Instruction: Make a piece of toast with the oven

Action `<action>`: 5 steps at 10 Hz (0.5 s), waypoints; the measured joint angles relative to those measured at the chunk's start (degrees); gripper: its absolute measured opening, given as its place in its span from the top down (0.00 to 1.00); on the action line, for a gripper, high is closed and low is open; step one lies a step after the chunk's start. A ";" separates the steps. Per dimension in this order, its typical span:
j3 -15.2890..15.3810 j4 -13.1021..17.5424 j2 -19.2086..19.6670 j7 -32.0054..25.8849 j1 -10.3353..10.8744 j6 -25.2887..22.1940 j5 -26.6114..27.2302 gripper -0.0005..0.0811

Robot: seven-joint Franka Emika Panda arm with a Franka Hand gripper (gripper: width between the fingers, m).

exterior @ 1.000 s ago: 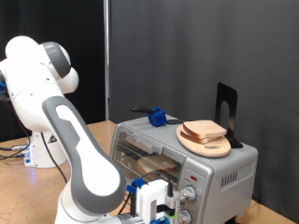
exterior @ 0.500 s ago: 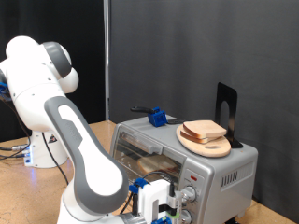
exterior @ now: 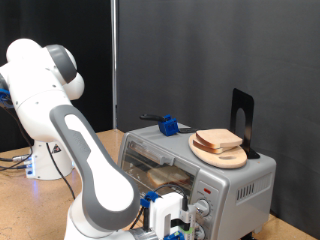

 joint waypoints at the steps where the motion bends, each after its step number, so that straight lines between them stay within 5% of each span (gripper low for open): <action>1: 0.00 -0.18 -0.01 0.00 -0.04 0.29 0.09 0.74; 2: 0.00 -0.19 -0.01 0.00 -0.04 0.29 0.11 0.88; 5: 0.52 -1.29 -0.12 -8.12 -0.63 0.94 1.79 0.88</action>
